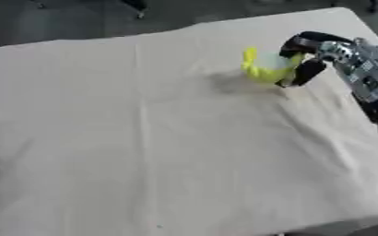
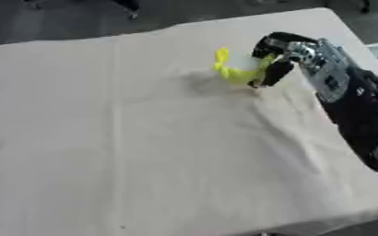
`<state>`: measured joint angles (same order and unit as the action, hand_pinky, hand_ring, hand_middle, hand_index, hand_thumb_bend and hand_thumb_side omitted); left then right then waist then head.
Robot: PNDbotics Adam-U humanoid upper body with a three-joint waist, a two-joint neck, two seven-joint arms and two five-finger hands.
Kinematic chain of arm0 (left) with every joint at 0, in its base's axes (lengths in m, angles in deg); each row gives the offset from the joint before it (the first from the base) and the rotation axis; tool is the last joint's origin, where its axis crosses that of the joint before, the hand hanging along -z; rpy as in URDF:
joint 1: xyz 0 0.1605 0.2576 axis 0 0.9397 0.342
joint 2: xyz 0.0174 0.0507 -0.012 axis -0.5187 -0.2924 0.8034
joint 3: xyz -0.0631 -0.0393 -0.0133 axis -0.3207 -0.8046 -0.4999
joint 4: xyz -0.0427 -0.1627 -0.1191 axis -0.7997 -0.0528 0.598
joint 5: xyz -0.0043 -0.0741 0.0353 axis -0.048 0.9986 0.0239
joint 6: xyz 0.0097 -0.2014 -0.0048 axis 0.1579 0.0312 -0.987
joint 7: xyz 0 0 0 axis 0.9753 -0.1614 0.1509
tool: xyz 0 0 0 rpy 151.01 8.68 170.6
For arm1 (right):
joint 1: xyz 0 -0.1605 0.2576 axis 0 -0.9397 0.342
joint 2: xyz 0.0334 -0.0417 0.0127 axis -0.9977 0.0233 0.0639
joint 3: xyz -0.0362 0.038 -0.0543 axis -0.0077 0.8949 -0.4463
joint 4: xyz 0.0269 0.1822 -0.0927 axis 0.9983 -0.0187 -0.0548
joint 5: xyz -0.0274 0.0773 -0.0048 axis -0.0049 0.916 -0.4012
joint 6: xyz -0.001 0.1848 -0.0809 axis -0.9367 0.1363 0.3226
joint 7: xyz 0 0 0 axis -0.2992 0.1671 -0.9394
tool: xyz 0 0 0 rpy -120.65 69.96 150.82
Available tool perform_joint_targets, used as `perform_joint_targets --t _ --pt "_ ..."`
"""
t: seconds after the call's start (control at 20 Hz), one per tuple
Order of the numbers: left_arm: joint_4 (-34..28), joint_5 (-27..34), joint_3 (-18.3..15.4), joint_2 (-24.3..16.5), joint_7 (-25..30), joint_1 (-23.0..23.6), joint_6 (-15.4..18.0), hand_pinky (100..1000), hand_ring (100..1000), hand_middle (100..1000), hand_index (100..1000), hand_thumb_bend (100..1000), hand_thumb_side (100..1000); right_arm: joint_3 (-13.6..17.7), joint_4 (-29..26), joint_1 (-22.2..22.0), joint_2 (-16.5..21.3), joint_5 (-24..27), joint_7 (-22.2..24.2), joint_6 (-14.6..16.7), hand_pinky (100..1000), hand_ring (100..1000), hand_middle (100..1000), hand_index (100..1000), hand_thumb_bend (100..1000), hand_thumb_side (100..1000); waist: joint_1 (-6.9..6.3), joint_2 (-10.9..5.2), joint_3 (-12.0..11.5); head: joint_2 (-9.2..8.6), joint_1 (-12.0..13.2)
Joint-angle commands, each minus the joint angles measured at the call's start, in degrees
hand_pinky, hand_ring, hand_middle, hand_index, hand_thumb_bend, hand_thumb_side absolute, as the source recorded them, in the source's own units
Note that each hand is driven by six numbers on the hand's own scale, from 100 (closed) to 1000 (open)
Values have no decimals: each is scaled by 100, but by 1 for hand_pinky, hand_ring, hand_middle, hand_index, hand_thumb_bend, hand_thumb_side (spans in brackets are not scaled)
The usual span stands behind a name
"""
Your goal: Pick up the objects with one hand, pass them to the other hand, and then place them into the box on the other side of the table.
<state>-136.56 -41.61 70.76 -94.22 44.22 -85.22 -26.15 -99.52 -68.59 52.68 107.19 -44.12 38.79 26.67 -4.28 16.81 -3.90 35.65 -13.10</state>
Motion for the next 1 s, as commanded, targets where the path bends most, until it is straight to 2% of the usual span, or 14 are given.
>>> perform_joint_targets --t 0.05,0.25,0.65,1.0 --pt "-41 -1 -107 -208 -20 -36 12 826 666 673 768 670 478 166 -280 8 290 570 -27 -221 812 698 473 473 335 100 -1 -104 10 -5 11" --pt "-49 -2 -114 -219 -27 -20 10 826 666 673 767 667 474 244 -574 -129 342 1166 -63 -437 804 691 463 468 325 100 -12 -118 19 -2 36" --pt "-57 3 -115 -240 -21 -7 2 826 667 673 767 669 473 319 -971 -345 339 1938 -203 -802 801 677 444 454 328 100 -52 -159 35 4 77" --pt "-77 -3 -129 -280 -28 -42 -5 826 669 676 768 671 472 361 -1501 -491 129 2556 -747 -869 788 662 435 462 265 100 -85 -214 54 39 158"
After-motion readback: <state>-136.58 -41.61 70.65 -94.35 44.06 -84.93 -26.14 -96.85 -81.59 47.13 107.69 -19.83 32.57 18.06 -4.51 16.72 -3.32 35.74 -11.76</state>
